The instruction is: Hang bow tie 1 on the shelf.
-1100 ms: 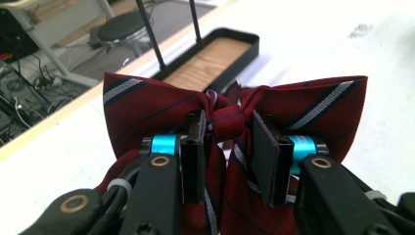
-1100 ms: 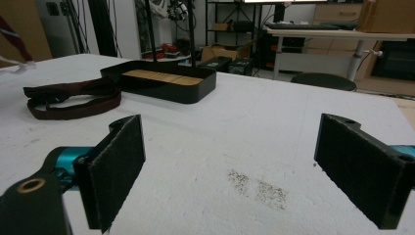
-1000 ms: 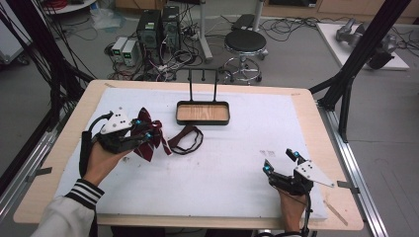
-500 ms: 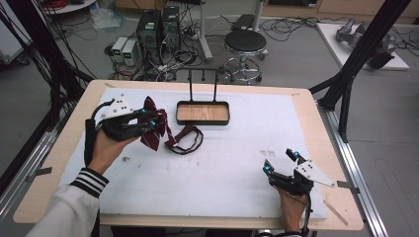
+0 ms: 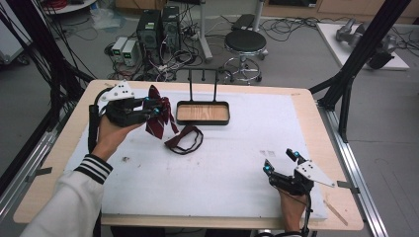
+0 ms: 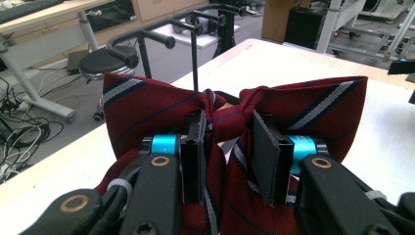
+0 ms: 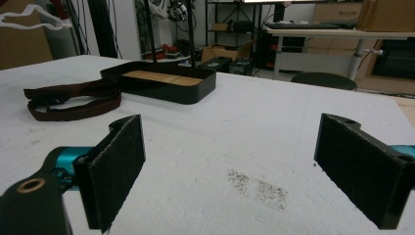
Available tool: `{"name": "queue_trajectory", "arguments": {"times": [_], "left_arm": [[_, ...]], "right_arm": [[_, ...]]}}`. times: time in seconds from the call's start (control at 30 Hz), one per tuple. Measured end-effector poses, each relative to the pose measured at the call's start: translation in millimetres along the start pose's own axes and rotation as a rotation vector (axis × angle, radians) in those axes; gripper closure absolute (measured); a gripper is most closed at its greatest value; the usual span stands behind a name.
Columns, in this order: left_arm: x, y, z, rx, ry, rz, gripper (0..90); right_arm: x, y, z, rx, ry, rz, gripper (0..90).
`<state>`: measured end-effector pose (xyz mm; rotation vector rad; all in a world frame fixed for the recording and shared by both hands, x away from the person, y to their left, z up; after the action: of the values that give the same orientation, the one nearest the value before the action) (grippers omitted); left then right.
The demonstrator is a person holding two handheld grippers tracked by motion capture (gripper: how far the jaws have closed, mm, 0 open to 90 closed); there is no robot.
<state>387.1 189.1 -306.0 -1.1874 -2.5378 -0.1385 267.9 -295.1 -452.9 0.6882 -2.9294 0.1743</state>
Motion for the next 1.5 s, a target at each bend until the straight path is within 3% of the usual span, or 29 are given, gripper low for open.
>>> {"name": "queue_trajectory", "arguments": {"times": [0.3, 0.83, 1.13, 1.5], "left_arm": [[-16.3, 4.2, -19.1, -0.017, -0.016, 0.007, 67.3], [-36.0, 22.8, -51.5, 0.017, -0.048, 0.023, 67.3], [-45.4, 25.1, -60.9, 0.018, -0.048, 0.033, 67.3], [-53.5, 38.7, -66.6, 0.051, -0.071, 0.004, 67.2]], "right_arm": [[0.0, -0.4, 0.1, 0.001, -0.001, 0.0, 10.7], [0.1, -0.5, 0.0, -0.004, -0.002, -0.001, 10.7], [0.0, -0.6, 0.0, -0.005, -0.003, 0.0, 10.7], [0.2, -1.1, 0.1, -0.011, -0.001, -0.004, 10.7]]}}
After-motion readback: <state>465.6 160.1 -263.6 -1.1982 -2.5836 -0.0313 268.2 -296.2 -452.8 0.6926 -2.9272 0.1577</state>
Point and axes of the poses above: each handheld gripper's, and its own axes: x roughly backward along the jaws, z roughly out of its underside, y roughly to its left, the point moved 1 cm from there along -x, roughly forward along the jaws, and after that the axes turned 6 degrees about x, right-handed, at the moved point
